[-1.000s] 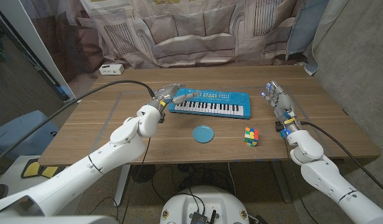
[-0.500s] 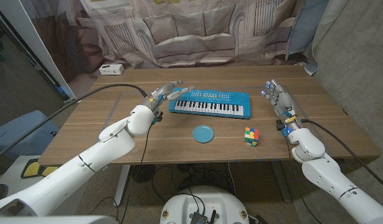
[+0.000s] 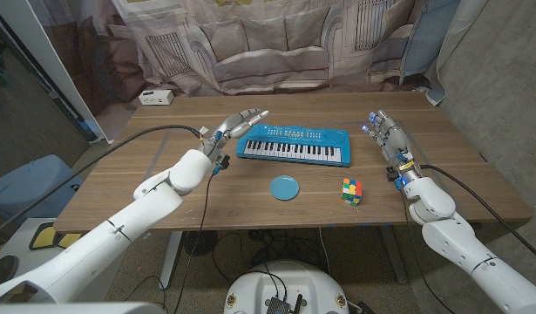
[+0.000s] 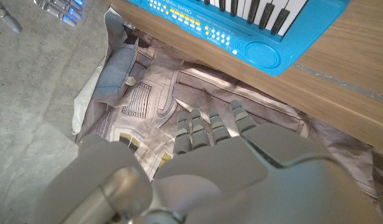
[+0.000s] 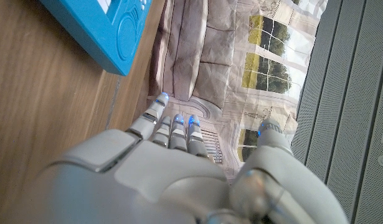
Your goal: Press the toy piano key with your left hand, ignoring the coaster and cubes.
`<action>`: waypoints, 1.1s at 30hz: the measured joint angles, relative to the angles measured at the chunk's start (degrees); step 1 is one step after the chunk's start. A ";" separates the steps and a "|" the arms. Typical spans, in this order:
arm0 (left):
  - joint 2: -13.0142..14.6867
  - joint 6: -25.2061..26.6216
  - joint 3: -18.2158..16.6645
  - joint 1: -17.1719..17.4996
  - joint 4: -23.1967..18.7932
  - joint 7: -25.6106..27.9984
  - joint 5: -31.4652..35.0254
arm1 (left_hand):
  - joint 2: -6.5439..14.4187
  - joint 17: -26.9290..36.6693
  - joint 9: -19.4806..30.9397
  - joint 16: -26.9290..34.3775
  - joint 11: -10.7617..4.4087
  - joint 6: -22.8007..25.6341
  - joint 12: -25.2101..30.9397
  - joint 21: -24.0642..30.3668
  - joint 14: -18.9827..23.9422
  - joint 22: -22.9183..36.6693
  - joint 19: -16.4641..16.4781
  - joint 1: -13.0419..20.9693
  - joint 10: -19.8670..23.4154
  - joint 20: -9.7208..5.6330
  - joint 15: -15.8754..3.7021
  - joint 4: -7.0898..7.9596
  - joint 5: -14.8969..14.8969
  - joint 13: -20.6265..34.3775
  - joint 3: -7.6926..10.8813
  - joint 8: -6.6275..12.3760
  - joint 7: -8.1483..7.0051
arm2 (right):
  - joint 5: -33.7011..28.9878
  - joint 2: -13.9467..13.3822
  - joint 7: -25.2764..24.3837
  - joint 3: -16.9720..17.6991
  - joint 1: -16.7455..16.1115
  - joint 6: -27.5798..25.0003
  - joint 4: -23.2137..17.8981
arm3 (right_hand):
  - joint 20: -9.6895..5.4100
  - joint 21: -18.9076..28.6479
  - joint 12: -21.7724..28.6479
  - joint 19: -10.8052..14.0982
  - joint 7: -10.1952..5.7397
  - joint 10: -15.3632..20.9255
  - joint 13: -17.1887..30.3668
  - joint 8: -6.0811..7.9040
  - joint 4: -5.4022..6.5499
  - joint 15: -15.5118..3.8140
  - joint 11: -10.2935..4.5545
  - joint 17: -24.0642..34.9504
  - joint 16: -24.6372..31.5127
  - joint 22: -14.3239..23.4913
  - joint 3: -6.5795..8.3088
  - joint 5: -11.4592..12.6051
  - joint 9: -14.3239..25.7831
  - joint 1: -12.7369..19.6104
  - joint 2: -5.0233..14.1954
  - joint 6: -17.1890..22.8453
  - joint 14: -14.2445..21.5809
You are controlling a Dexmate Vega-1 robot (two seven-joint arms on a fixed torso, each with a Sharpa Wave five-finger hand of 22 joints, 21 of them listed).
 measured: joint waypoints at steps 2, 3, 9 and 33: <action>-0.35 -1.18 -0.14 0.09 0.93 0.29 -0.71 | 0.00 0.00 0.00 0.00 0.55 -0.25 0.00 0.00 0.38 0.00 0.75 0.05 -0.17 -1.96 -0.01 0.00 0.00 -0.01 0.00 0.00 0.26 | 0.15 0.00 0.42 -0.19 0.33 0.00 0.40 | 0.00 0.00 0.00 0.00 0.00 0.00 0.00 0.00 0.00 0.00 0.00 0.00 0.00 0.00 0.00 0.00 0.00 0.00 0.00 0.00 0.00; -0.50 -2.17 -0.19 0.09 1.40 0.43 -1.25 | 0.00 0.00 0.00 0.00 0.62 -0.53 0.00 0.00 0.38 0.00 1.08 0.61 -0.20 -2.47 -0.01 0.00 0.00 -0.01 0.00 0.00 0.53 | 0.17 0.02 0.49 -0.33 0.56 0.00 0.60 | 0.00 0.00 0.00 0.00 0.00 0.00 0.00 0.00 0.00 0.00 0.00 0.00 0.00 0.00 0.00 0.00 0.00 0.00 0.00 0.00 0.00; -1.74 -8.06 -0.33 -0.52 5.55 0.14 -4.29 | 0.37 -0.30 0.01 0.00 1.10 -1.99 0.00 0.39 0.69 -0.27 2.46 0.98 -0.11 -2.70 0.30 -0.03 0.00 0.00 0.03 -0.50 1.51 | -0.31 0.33 0.05 -1.06 1.50 -0.51 0.84 | 0.00 0.00 0.00 -0.01 -0.22 0.00 0.00 0.00 0.00 0.00 0.00 0.00 0.00 0.00 0.00 0.00 0.00 -0.25 -0.25 -0.22 0.00; -5.48 -23.70 -0.12 -2.47 15.31 -4.25 -15.81 | 0.75 -0.30 -0.28 0.00 1.71 -2.46 0.00 0.38 2.22 -0.26 5.09 2.57 1.16 -4.12 0.62 -0.59 -0.44 0.00 0.11 -0.22 4.50 | -3.15 1.27 -1.59 -3.88 4.85 -1.11 0.57 | 0.00 0.00 0.00 -0.01 0.40 0.00 0.00 0.00 -0.32 0.01 0.00 0.01 0.00 0.00 -0.64 0.00 0.00 -0.53 -0.99 -0.84 0.00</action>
